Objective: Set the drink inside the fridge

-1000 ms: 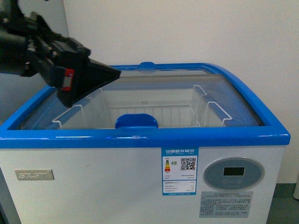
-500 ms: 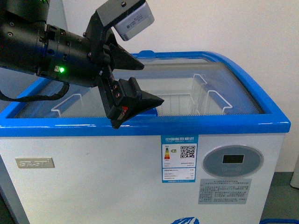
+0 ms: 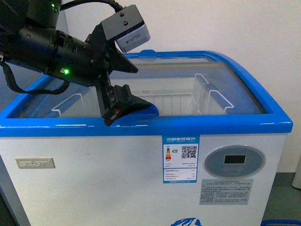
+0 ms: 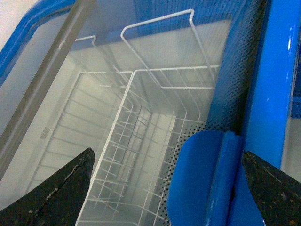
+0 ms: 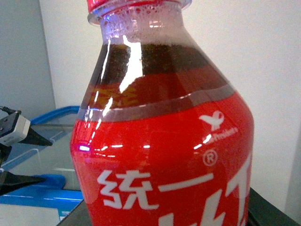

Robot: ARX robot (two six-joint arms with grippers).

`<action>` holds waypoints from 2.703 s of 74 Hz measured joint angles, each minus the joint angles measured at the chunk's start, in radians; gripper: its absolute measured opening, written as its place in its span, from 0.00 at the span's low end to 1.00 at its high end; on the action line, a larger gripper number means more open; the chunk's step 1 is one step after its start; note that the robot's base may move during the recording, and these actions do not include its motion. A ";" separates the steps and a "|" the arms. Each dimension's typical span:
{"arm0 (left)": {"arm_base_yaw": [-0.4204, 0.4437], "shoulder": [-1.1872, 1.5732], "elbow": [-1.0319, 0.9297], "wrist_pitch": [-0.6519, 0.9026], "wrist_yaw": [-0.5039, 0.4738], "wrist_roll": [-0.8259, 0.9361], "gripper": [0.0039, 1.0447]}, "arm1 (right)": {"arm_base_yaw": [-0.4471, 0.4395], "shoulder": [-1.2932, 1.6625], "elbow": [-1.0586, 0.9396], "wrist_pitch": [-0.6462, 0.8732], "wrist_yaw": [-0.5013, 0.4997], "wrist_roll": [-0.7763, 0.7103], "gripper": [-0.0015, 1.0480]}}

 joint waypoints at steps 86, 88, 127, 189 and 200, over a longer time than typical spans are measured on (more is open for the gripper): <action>0.010 0.248 0.361 -0.055 -0.099 0.076 0.92 | 0.000 0.000 0.000 0.000 0.000 0.000 0.40; 0.010 0.264 0.389 -0.062 -0.101 0.077 0.92 | 0.000 0.000 0.000 0.000 0.000 0.000 0.40; 0.012 0.635 1.069 -0.274 -0.177 0.098 0.92 | 0.000 0.000 0.000 0.000 0.000 0.000 0.40; 0.001 0.865 1.389 -0.051 -0.389 0.120 0.92 | 0.000 0.000 0.000 0.000 0.000 0.000 0.40; 0.014 0.708 1.139 -0.032 -0.352 -0.076 0.92 | 0.000 0.000 0.000 0.000 0.000 0.000 0.40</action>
